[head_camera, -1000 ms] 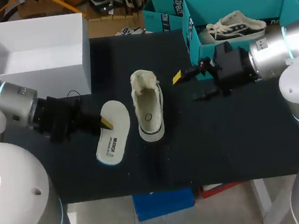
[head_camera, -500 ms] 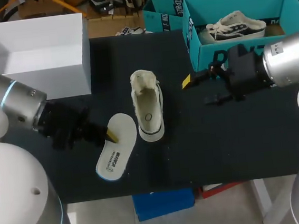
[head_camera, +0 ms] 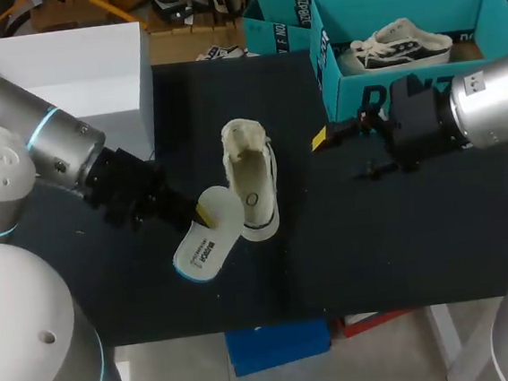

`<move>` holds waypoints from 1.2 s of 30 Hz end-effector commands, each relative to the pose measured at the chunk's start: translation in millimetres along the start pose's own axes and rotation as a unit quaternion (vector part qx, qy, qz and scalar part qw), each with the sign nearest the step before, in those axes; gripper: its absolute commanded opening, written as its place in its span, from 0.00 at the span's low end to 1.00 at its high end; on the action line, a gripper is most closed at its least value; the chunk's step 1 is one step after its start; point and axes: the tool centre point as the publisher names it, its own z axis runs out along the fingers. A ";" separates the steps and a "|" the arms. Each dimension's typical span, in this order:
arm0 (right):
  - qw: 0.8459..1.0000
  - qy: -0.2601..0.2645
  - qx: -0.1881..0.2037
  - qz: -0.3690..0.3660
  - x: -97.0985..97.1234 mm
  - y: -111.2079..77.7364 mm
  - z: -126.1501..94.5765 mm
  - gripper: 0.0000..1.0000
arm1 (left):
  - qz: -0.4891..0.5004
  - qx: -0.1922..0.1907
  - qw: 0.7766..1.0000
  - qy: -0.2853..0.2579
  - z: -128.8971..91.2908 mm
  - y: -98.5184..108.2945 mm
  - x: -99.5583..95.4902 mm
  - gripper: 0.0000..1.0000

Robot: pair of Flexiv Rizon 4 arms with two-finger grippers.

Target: Take the shoe out of the shoebox, open the shoe tongue, remove and reinsert the insole, then place the shoe into the shoebox

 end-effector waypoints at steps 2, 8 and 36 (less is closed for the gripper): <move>1.000 0.000 0.000 0.000 0.2 0.2 0.5 1.00 | -0.004 0.040 0.999 0.018 12.3 24.4 -5.4 0.00; 1.000 0.000 0.000 0.000 0.2 0.2 0.5 1.00 | -0.008 0.049 0.998 0.035 23.8 40.8 -7.4 0.00; 1.000 0.000 0.000 0.000 0.2 0.2 0.5 1.00 | -0.031 0.009 0.999 0.038 39.1 107.3 -4.6 0.00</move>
